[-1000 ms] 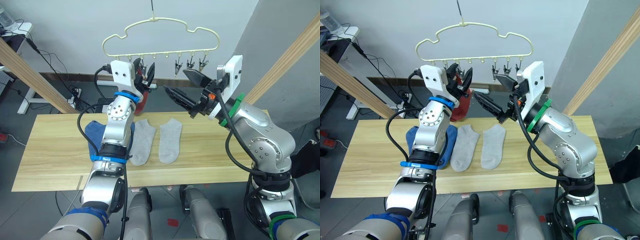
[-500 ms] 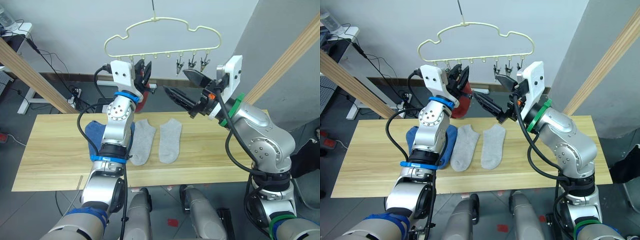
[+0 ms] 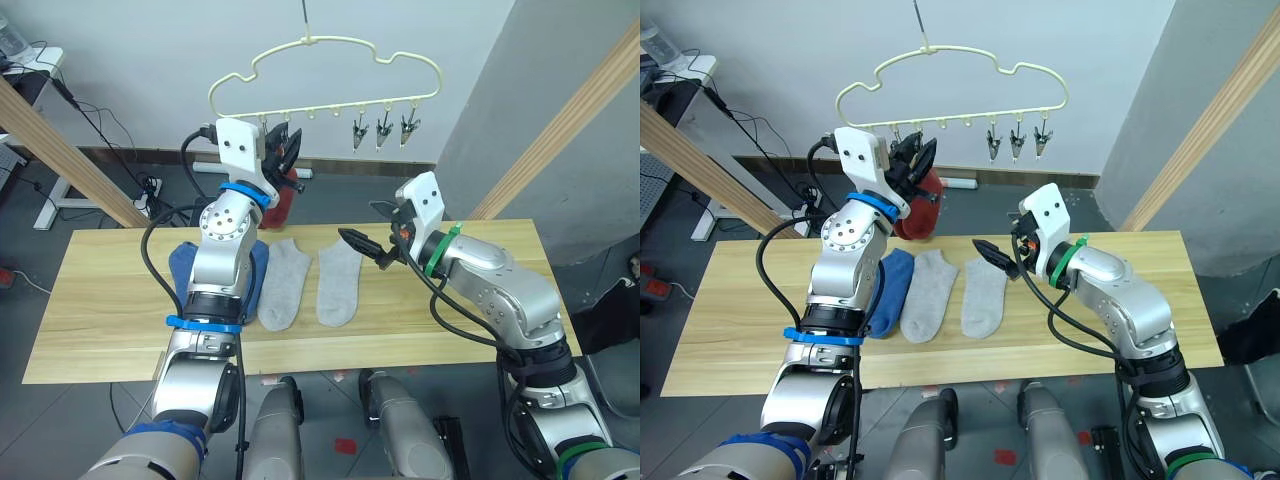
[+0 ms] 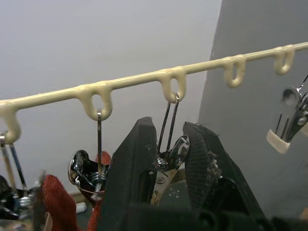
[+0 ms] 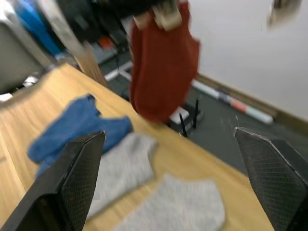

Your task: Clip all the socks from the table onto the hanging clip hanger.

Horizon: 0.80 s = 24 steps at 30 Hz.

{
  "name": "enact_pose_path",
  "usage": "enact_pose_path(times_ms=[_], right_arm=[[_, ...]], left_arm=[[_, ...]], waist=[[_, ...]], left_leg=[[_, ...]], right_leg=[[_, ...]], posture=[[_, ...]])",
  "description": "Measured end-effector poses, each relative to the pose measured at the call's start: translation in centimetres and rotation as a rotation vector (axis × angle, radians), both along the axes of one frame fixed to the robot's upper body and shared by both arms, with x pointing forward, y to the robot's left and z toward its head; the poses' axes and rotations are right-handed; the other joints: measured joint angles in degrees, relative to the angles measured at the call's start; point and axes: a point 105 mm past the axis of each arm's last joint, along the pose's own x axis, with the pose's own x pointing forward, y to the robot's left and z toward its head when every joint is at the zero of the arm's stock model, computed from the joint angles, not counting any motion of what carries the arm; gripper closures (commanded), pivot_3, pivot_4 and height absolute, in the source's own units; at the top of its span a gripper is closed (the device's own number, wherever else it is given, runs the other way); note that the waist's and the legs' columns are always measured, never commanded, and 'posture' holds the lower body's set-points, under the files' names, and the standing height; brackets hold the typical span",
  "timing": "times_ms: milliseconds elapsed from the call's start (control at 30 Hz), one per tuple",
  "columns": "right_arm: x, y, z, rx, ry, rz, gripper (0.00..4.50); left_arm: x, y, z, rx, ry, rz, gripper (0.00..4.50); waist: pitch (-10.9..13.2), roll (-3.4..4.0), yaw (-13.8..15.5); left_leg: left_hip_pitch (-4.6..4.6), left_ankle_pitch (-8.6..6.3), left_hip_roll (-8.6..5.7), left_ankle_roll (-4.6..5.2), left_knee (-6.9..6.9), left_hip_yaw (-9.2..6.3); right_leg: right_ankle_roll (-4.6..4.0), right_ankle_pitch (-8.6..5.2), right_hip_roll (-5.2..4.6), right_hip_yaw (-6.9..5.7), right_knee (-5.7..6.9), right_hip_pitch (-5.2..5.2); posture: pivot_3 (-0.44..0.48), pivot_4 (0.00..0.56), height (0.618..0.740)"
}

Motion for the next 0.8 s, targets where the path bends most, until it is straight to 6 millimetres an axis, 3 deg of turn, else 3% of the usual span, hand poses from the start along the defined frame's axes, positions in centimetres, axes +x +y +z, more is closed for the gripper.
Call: enact_pose_path(times_ms=[100, 400, 467, 633, 800], right_arm=[[0.2, 0.3, 1.2, 0.016, -0.046, 0.001, 0.00], [0.0, 0.6, 1.9, 0.051, -0.066, 0.018, 0.00], [-0.4, 0.6, 2.9, 0.080, -0.098, 0.029, 0.00], [-2.6, 1.3, 7.4, 0.222, -0.217, 0.117, 0.00], [-3.2, 1.6, 8.9, 0.251, -0.260, 0.134, 0.00]], left_arm=[[-0.3, -0.1, -0.5, -0.003, 0.018, -0.008, 3.76], [-1.1, -1.3, -1.3, -0.061, 0.043, -0.046, 3.76], [-0.9, -1.2, -1.3, -0.058, 0.036, -0.031, 3.76], [0.0, -0.9, -1.1, -0.052, 0.011, 0.011, 3.76], [0.8, -0.7, -0.6, -0.045, -0.014, 0.034, 3.76]], waist=[[0.00, 0.00, -0.01], [-0.01, -0.01, 0.24], [-0.01, -0.01, 0.24], [-0.01, -0.01, 0.15], [-0.01, -0.01, 0.08]], left_leg=[[0.01, 0.00, -0.02, 0.00, 0.19, -0.01], [0.10, 0.06, -0.02, 0.07, 0.44, -0.06], [0.09, 0.07, -0.02, 0.08, 0.44, -0.05], [0.08, 0.07, -0.01, 0.09, 0.42, -0.04], [0.07, 0.07, -0.01, 0.09, 0.42, -0.03]], right_leg=[[0.11, -0.07, 0.00, 0.02, 0.25, 0.00], [0.16, 0.04, 0.05, 0.05, 0.57, 0.02], [0.18, 0.06, 0.05, 0.06, 0.57, 0.02], [0.18, 0.06, 0.06, 0.07, 0.53, 0.01], [0.18, 0.06, 0.06, 0.07, 0.53, 0.01]], posture=[[-0.033, 0.304, 0.740], [-0.042, 0.308, 0.740], [-0.047, 0.310, 0.740], [-0.065, 0.312, 0.740], [-0.075, 0.311, 0.740]])
